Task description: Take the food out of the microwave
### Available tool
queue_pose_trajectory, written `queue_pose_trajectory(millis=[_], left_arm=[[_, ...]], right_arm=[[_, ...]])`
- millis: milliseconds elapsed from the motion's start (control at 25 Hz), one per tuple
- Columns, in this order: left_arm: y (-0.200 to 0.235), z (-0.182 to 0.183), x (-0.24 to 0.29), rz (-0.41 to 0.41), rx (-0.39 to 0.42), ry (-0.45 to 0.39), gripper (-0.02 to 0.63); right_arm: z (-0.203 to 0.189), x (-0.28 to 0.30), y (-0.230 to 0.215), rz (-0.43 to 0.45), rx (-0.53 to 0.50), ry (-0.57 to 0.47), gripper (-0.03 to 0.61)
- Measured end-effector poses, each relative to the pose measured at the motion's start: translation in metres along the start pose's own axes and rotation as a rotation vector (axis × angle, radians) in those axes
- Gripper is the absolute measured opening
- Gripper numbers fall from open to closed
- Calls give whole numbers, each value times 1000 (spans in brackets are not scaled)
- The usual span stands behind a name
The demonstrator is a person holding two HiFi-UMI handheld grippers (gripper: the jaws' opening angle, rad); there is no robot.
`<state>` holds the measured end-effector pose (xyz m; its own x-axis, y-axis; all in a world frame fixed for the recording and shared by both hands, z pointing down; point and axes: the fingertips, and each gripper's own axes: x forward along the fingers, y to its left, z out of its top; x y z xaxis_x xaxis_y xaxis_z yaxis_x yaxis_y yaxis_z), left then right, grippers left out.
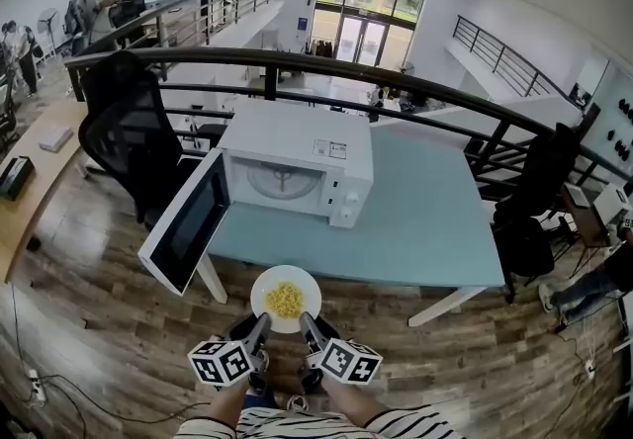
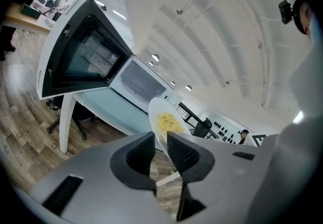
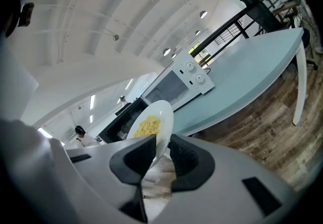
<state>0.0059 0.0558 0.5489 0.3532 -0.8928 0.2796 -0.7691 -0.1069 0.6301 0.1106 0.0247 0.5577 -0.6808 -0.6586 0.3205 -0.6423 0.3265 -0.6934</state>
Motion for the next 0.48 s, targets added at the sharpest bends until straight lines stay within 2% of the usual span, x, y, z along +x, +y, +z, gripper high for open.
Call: queue_pose_trajectory(millis=[480], left_arm=[[0, -3, 2, 5, -7, -2, 89]], right_arm=[[1, 0, -3, -2, 1, 5, 98]])
